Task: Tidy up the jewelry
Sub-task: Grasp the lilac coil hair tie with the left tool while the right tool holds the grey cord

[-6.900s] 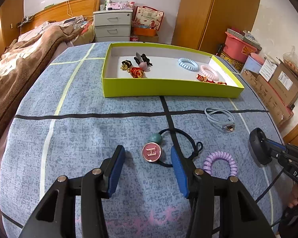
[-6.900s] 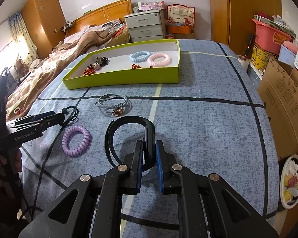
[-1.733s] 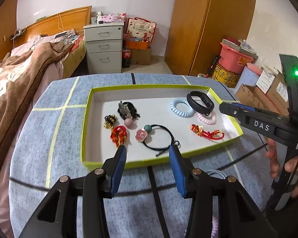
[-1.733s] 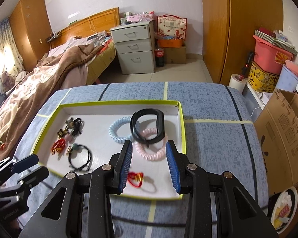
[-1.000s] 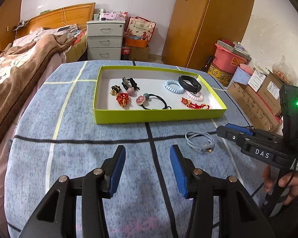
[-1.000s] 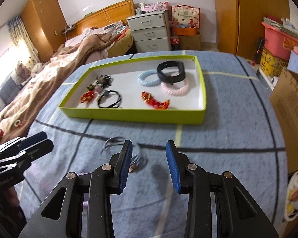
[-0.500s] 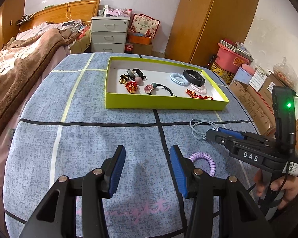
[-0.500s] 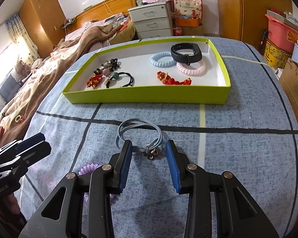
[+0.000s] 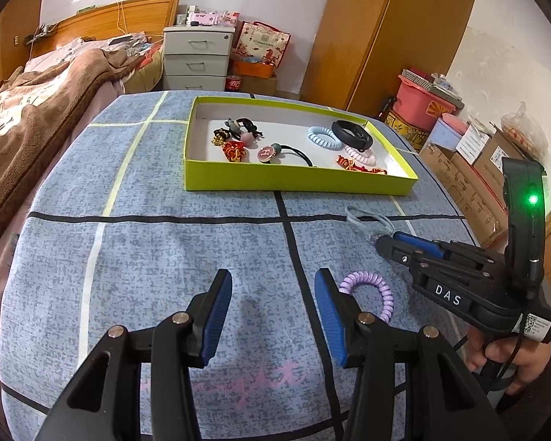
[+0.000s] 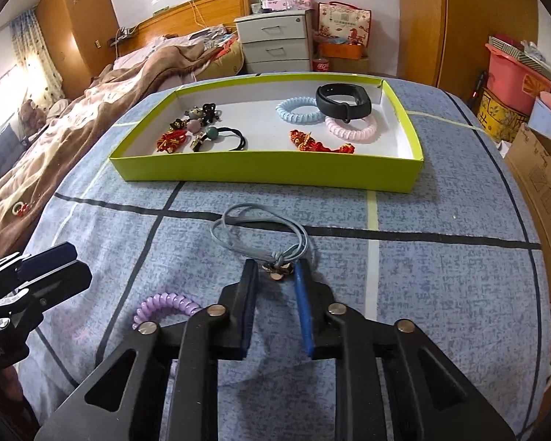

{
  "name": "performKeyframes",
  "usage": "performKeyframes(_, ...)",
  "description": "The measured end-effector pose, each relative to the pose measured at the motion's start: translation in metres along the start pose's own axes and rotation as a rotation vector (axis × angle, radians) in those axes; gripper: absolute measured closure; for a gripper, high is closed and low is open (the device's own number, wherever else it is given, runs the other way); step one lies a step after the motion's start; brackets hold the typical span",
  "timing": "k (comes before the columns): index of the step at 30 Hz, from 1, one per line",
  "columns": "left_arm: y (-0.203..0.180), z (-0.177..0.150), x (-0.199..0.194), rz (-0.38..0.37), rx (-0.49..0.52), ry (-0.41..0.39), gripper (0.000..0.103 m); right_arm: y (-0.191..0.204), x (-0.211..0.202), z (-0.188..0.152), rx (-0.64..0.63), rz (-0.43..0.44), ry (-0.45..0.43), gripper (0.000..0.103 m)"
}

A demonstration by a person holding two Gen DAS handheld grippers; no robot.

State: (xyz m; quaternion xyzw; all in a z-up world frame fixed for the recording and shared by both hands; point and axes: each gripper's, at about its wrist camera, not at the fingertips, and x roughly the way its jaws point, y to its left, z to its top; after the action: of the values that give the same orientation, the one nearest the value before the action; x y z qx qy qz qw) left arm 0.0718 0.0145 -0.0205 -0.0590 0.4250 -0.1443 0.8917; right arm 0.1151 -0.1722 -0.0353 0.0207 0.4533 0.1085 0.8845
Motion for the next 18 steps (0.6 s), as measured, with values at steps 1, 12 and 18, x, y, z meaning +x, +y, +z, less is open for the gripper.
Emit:
performKeyframes(1, 0.000, 0.000, 0.000, 0.001, 0.000, 0.000, 0.054, -0.002, 0.000, 0.000, 0.006, 0.000, 0.000, 0.091)
performKeyframes(12, -0.006, -0.003, 0.006, -0.009, 0.016, 0.020, 0.054, -0.013, -0.007, -0.003, 0.036, 0.040, -0.019, 0.103)
performKeyframes(18, -0.014, -0.005, 0.008, -0.023, 0.035, 0.031, 0.054, -0.019, -0.013, -0.003, 0.051, 0.061, -0.044, 0.103)
